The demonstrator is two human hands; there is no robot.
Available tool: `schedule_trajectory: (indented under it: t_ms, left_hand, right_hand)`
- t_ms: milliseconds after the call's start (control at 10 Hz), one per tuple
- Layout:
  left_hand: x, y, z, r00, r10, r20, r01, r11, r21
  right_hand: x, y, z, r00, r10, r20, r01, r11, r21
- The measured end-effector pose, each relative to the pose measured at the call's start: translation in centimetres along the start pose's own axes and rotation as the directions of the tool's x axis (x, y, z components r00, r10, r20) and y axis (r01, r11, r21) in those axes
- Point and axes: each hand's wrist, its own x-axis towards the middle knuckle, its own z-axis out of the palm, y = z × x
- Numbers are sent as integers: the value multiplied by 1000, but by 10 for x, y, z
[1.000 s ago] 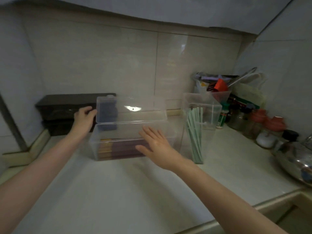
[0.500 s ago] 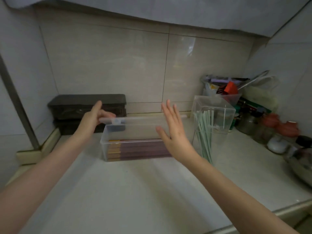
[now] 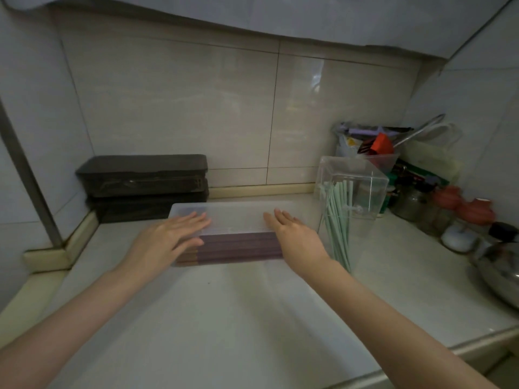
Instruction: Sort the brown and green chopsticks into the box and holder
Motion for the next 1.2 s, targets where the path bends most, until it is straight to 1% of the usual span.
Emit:
schedule_trajectory:
  t_ms: [100,200,400,600,700,800,900,1000,1100,1200]
  left_hand:
    - [-2,-3,3,1000,-4,-5,4,1000,19]
    - [-3,-1,6,999,13,-42,-10,998,65]
    - [-5,1,8,997,-1,-71,7,996,84]
    - [-4,1,11,999,-12,-32,16,994,104]
    - [-5,2,12,999,-35,13,33,991,128]
    - [-8,12,12,1000,-22,3,22,990,143]
    - [-15,42,9,998,49,-31,-47,997,67]
    - [-24,76,18,983,182,-14,-182,983,-28]
    - [-30,100,33,959,283,-25,-284,953,-108]
    - [-27,119,41,966,258,14,-246,937,-246]
  right_hand:
    - [0,1,1,998,7,-67,-10,999,-45]
    - [2,2,3,995,-8,-97,1,997,-75]
    - [1,3,5,993,-6,-121,-2,998,-65]
    - [-3,5,10,993,5,-121,-2,1000,31]
    - [-3,9,18,988,-14,-152,30,993,110]
    - [-9,9,25,979,-62,-195,99,978,183]
    - [-28,3,29,956,-79,-282,161,947,279]
    - [-49,-3,39,941,-83,-329,207,908,363]
    - [-69,0,52,961,-99,-260,214,858,467]
    - [-84,12,52,973,-94,-209,193,826,529]
